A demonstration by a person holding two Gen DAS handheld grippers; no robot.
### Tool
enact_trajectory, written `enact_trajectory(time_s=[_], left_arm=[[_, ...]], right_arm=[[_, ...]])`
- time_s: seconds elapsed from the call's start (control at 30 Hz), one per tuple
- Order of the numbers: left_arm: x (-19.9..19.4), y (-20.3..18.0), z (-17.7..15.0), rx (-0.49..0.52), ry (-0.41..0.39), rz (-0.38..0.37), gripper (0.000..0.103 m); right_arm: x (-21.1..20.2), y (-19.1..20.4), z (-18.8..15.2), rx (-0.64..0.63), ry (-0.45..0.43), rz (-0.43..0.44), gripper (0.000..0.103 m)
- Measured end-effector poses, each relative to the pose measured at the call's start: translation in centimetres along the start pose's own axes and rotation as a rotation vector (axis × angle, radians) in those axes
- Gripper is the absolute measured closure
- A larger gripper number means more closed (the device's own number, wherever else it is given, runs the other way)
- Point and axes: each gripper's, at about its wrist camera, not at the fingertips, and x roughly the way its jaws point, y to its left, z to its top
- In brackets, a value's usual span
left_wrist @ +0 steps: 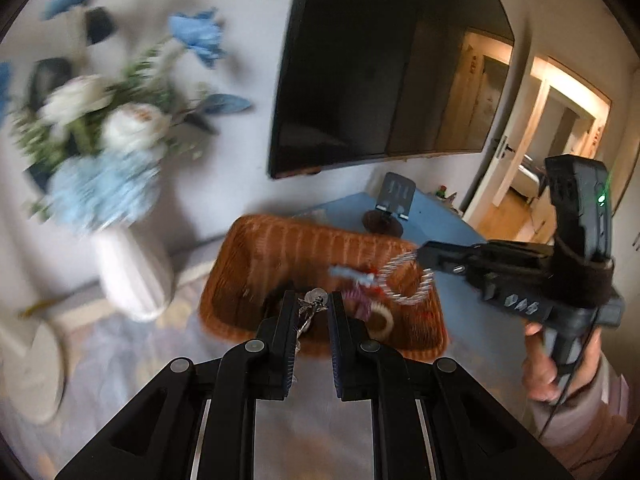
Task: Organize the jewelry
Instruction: 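Carry the bead bracelet and silver earring into the basket while both tools open, then move both open tools back over the last jewelry on the cloth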
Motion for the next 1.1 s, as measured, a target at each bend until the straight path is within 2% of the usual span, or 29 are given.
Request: enact_trajectory(time_s=[0.17, 0.23, 0.3, 0.37, 0.57, 0.73, 0.8, 0.83, 0.97, 1.1], left_arm=[[5.0, -0.2, 2.7, 0.027, 0.009, -0.016, 0.088], [6.9, -0.1, 3.3, 0.032, 0.009, -0.016, 0.088], [8.5, -0.5, 3.5, 0.059, 0.012, 0.018, 0.088], [10.2, -0.8, 3.5, 0.068, 0.029, 0.003, 0.088], [13.2, -1.6, 3.9, 0.068, 0.051, -0.029, 0.088], [15.0, -1.2, 3.7, 0.079, 0.077, 0.027, 0.088], [16.0, -0.6, 3.2, 0.072, 0.108, 0.053, 0.082], [16.2, -0.3, 3.0, 0.066, 0.12, 0.052, 0.08], [16.1, 0.7, 2.4, 0.05, 0.133, 0.083, 0.066], [13.3, 1.0, 2.1, 0.041, 0.115, 0.087, 0.065]], right_arm=[[6.1, -1.8, 1.1, 0.041, 0.059, 0.035, 0.094], [8.2, -2.8, 1.2, 0.064, 0.092, 0.05, 0.094], [10.2, -4.0, 1.0, 0.091, 0.133, 0.06, 0.094], [11.3, -5.1, 0.6, 0.109, 0.153, 0.06, 0.094], [10.9, -6.8, -0.2, 0.128, 0.132, 0.023, 0.093], [10.0, -7.7, -0.3, 0.15, 0.111, 0.035, 0.089], [9.8, -8.0, -0.4, 0.161, 0.104, 0.043, 0.079], [9.7, -8.0, -0.4, 0.163, 0.099, 0.041, 0.077], [9.0, -8.0, -0.1, 0.173, 0.09, 0.045, 0.076], [7.0, -7.0, -0.2, 0.162, 0.068, 0.051, 0.077]])
